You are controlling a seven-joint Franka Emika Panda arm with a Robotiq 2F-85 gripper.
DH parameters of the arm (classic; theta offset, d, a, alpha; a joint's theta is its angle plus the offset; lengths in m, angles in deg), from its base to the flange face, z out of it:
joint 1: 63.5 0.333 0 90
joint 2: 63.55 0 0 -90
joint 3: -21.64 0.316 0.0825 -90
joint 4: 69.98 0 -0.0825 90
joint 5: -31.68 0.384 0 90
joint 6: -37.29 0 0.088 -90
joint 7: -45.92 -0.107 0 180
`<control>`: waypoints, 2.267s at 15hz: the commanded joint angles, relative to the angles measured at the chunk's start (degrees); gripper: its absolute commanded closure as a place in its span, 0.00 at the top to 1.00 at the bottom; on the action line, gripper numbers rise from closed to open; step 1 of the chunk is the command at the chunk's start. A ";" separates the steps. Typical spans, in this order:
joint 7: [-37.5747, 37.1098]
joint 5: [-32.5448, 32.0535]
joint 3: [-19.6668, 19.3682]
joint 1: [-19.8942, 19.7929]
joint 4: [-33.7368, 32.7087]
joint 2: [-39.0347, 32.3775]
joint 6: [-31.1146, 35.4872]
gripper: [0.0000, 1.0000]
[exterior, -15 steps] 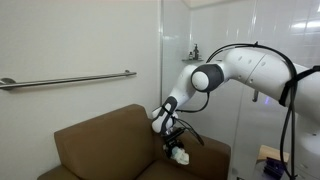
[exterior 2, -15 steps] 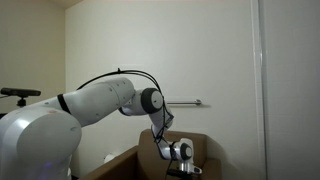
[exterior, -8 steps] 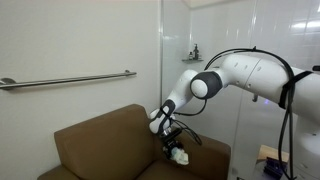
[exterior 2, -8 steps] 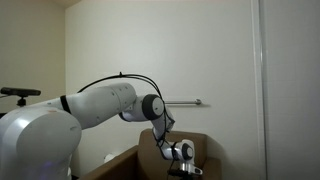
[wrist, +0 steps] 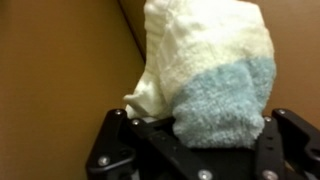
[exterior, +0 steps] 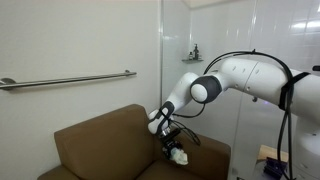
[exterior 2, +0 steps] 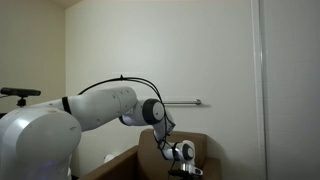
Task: Dust the armrest with the towel
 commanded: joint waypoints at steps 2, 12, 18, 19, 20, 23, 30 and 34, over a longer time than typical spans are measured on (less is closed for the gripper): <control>1.95 0.66 -0.39 -1.41 -3.47 -1.61 -1.84 0.05; 1.95 0.67 -0.36 -1.44 -4.74 -2.34 -2.00 0.05; 1.95 0.66 -0.36 -1.44 -4.72 -2.33 -1.97 0.05; 1.95 0.66 -0.36 -1.44 -4.72 -2.33 -1.97 0.05; 0.00 0.00 0.02 -0.01 -2.36 -1.33 -0.46 0.05; -0.04 -0.01 0.14 0.26 -2.36 -1.39 -0.41 0.05; 0.39 -0.44 0.61 1.32 -0.11 -0.35 2.08 0.06; 2.36 -1.62 4.12 4.89 12.73 6.65 19.89 0.05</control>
